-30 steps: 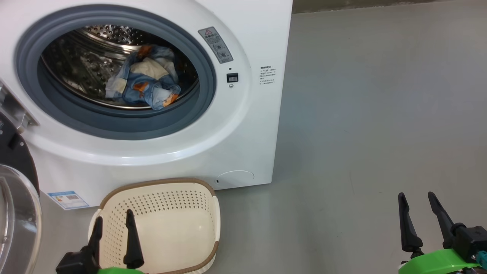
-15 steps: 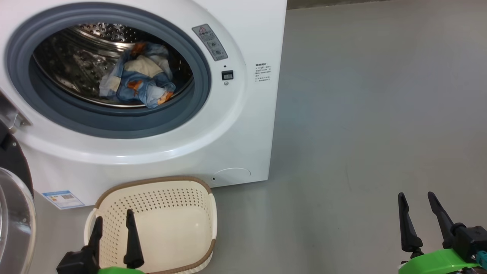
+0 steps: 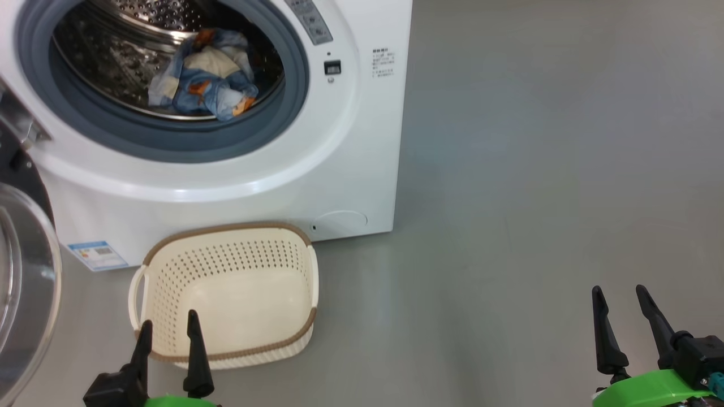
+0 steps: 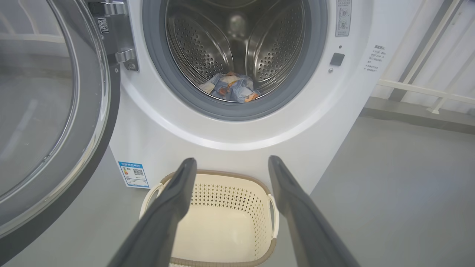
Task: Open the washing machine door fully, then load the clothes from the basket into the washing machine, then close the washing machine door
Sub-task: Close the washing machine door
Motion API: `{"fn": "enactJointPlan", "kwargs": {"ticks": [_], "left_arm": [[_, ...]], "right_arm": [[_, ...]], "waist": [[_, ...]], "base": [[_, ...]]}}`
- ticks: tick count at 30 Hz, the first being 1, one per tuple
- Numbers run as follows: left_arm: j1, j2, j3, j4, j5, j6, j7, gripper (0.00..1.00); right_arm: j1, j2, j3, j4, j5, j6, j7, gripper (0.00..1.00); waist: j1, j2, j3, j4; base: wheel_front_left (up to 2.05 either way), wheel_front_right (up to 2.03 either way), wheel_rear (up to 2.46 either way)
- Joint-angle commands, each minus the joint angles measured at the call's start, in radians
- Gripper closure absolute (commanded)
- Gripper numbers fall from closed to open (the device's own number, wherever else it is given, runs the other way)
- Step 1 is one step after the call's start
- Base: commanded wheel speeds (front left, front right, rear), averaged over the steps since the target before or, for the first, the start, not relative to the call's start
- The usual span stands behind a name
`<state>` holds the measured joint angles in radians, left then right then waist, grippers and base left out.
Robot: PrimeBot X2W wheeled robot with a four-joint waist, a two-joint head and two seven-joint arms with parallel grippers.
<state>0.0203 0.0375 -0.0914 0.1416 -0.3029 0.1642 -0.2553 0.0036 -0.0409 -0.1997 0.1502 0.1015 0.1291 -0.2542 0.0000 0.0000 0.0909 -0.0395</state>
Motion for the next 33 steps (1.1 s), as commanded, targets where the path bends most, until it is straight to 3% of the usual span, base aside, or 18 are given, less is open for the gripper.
{"fn": "enactJointPlan", "kwargs": {"ticks": [1,13,20,26,33], "left_arm": [[-0.034,0.013,0.034,-0.027,0.005,0.004,-0.006,0.00],[-0.029,0.013,0.038,-0.021,0.004,0.003,-0.006,0.00],[-0.026,0.013,0.037,-0.019,0.011,0.002,-0.006,0.00],[-0.021,0.013,0.050,-0.033,0.014,0.005,-0.006,0.00],[-0.004,0.013,0.064,-0.047,0.014,0.007,-0.006,0.00]], "right_arm": [[-0.020,-0.009,0.028,-0.021,0.004,0.002,-0.008,0.00],[-0.020,-0.009,0.026,-0.018,0.002,0.002,-0.008,0.00],[-0.012,-0.009,0.028,-0.021,0.012,0.002,-0.008,0.00],[-0.017,-0.009,0.050,-0.023,-0.001,0.002,-0.008,0.00],[-0.021,-0.009,0.070,-0.022,-0.021,0.002,-0.008,0.00]], "waist": [[0.0000,0.0000,0.001,0.000],[0.0000,0.0000,-0.008,0.002],[0.0000,0.0000,-0.019,0.036],[0.0000,0.0000,-0.027,0.113],[0.0000,0.0000,-0.054,0.254]], "base": [[-1.25,1.25,0.00],[-0.42,0.42,0.00],[0.00,0.00,0.00],[0.00,0.00,0.00],[0.00,0.00,0.00]]}}
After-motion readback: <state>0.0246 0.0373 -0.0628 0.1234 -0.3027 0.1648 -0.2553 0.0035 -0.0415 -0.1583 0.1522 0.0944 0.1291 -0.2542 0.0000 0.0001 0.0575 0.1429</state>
